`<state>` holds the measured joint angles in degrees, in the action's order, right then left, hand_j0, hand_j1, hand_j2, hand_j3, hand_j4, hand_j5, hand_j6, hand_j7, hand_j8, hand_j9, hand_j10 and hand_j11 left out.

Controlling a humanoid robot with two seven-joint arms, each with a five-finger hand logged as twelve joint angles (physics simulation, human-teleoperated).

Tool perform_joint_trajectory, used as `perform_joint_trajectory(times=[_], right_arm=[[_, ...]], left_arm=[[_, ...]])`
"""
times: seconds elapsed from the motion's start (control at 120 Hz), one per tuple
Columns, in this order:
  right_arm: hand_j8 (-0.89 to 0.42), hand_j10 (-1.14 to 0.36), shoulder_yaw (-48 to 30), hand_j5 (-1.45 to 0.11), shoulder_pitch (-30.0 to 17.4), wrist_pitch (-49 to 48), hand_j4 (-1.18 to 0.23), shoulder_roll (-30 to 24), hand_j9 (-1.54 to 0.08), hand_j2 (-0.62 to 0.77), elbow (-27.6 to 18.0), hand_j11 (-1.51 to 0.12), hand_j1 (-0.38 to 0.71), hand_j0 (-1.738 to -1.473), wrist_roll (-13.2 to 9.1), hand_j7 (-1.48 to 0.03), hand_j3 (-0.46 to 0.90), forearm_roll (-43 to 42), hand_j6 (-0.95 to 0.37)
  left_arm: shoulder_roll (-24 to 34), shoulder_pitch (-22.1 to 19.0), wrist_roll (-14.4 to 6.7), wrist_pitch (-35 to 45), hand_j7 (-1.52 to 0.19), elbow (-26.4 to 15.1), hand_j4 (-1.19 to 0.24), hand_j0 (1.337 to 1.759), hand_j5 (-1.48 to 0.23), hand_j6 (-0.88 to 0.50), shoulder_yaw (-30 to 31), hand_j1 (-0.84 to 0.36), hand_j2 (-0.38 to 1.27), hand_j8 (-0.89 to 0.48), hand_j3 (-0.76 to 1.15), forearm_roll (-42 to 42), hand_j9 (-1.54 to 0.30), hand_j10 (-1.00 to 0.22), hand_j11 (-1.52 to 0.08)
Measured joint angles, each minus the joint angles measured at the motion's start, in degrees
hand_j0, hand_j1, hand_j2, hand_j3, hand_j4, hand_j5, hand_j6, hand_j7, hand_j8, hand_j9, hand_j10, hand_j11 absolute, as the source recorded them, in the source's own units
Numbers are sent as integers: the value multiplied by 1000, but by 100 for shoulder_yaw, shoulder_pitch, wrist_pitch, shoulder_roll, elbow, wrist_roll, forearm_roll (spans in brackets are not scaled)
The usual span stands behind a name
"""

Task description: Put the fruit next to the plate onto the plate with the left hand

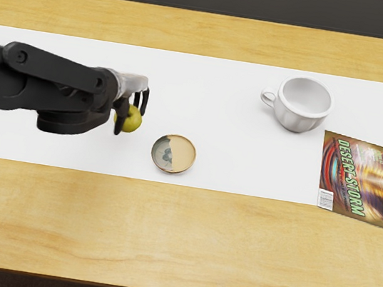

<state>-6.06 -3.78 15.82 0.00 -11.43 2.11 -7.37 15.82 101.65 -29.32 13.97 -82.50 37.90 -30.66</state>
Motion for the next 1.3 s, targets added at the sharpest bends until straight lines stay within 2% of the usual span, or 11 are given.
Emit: perform_joint_trajectory(times=[0.183, 0.275, 0.367, 0.45, 0.558, 0.683, 0.783, 0.883, 0.933, 1.208, 1.3], right_arm=[[-36, -36, 0, -46, 0, 0, -36, 0, -46, -7, 0, -46, -306, -1658, 0, -46, 0, -1, -36], [-36, -36, 0, -46, 0, 0, -36, 0, -46, -7, -1, -46, -306, -1658, 0, -46, 0, -1, -36], [-36, -36, 0, -46, 0, 0, -36, 0, -46, -7, 0, -46, -306, -1658, 0, -46, 0, -1, -36], [-36, -36, 0, -46, 0, 0, -36, 0, -46, -7, -1, -46, -307, -1658, 0, -46, 0, -1, -36], [-36, -36, 0, -46, 0, 0, -36, 0, -46, -7, -1, -46, -307, -1658, 0, -46, 0, -1, -36], [-36, -36, 0, -46, 0, 0, -36, 0, -46, -7, 0, -46, -307, -1658, 0, -46, 0, -1, -36], [-36, -36, 0, -46, 0, 0, -36, 0, -46, -7, -1, -46, -307, -1658, 0, -46, 0, -1, -36], [-36, -36, 0, -46, 0, 0, -36, 0, -46, -7, -1, -46, -307, -1658, 0, -46, 0, -1, -36], [-36, -36, 0, -46, 0, 0, -36, 0, -46, -7, 0, -46, -306, -1658, 0, -46, 0, -1, -36], [-36, -36, 0, -46, 0, 0, -36, 0, -46, -7, 0, -46, -307, -1658, 0, -46, 0, -1, -36], [-36, -36, 0, -46, 0, 0, -36, 0, -46, -7, -2, -46, -307, -1658, 0, -46, 0, -1, -36]], left_arm=[[-552, 14, -4, 40, -1075, 214, -609, 1651, -1148, -348, -204, -578, 1069, -426, 0, -27, -1058, -780, -1062], [-810, -11, -4, 53, -1086, 295, -651, 1650, -1146, -354, -279, -604, 1075, -419, 0, -35, -1060, -777, -1064], [-984, -30, -4, 72, -1067, 362, -699, 1653, -1107, -489, -339, -602, 757, -534, 0, -69, -1049, -781, -1052], [-1054, -48, -5, 81, -1046, 391, -724, 1654, -1073, -584, -390, -594, 555, -614, 0, -82, -1034, -778, -1036], [-1072, -66, -10, 138, -849, 409, -605, 1656, -864, -523, -481, -420, 364, -541, 0, -45, -841, -637, -843], [-1028, -72, -11, 163, -672, 431, -491, 1657, -680, -447, -582, -263, 230, -456, 0, -23, -668, -508, -668], [-531, -326, -5, 139, -541, 433, -400, 1657, -546, -373, -838, -145, 161, -379, 0, -24, -539, -411, -539], [112, -760, 5, 24, -459, 412, -343, 1658, -462, -327, -1294, -71, 119, -330, 0, -31, -457, -350, -457], [481, -1132, 47, -162, -430, 398, -324, 1658, -433, -311, -1634, -45, 104, -314, 0, -31, -429, -329, -429], [1788, -2558, 725, -1395, -355, 394, -272, 1658, -355, -269, -3521, 23, 66, -270, 0, 26, -354, -273, -354], [2249, -2876, 1061, -1903, -345, 447, -265, 1658, -346, -264, -4032, 32, 61, -264, 0, 458, -345, -266, -345]])
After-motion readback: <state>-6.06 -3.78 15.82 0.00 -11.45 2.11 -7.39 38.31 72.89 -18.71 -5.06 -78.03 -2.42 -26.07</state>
